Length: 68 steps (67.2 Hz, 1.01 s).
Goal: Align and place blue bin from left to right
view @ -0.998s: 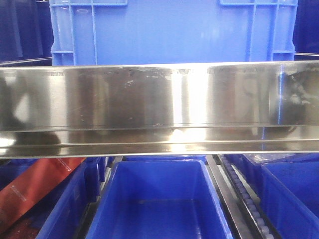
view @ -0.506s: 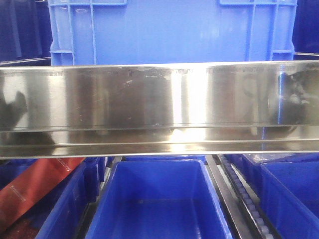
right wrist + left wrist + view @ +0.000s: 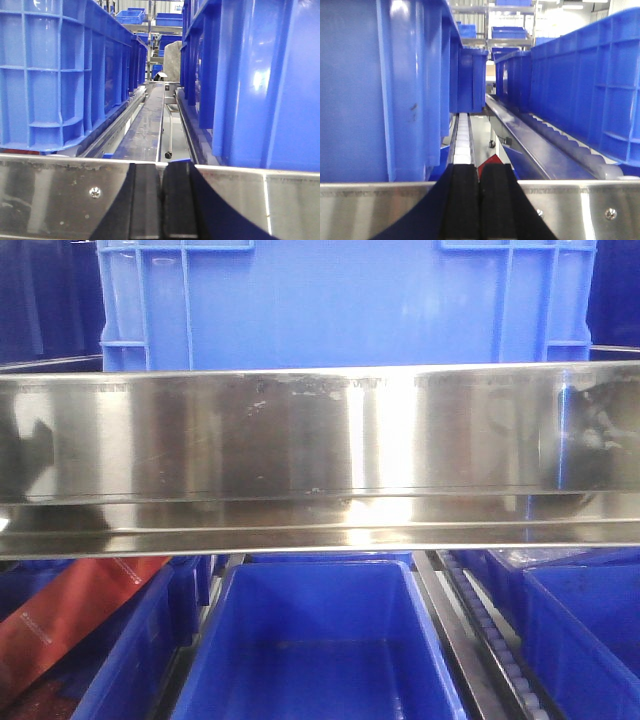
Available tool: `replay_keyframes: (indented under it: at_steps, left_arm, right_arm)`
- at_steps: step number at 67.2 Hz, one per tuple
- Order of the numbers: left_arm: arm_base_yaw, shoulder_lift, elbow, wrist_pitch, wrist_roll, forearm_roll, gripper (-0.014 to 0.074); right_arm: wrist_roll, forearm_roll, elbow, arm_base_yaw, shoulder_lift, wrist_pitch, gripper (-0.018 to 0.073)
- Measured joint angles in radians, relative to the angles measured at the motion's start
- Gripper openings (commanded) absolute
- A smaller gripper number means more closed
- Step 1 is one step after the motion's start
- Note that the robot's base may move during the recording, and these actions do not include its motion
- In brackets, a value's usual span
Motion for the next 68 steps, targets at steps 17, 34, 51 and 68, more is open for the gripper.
replay_keyframes:
  at_steps: [17, 34, 51, 68]
  left_arm:
    - [0.000, 0.000, 0.000, -0.002, 0.007, -0.002, -0.0111]
    - [0.000, 0.000, 0.000, -0.004, 0.007, -0.002, -0.0111]
    - [0.000, 0.000, 0.000, -0.004, 0.007, -0.002, -0.0111]
    - [0.000, 0.000, 0.000, -0.006, 0.007, -0.002, -0.0111]
  right_arm:
    - [0.000, 0.000, 0.000, 0.000, 0.000, 0.000, -0.0085]
    - [0.000, 0.000, 0.000, 0.000, 0.000, 0.000, -0.0085]
    - [0.000, 0.000, 0.000, 0.000, 0.000, 0.000, -0.0085]
    - [0.000, 0.000, 0.000, 0.000, 0.000, 0.000, -0.0085]
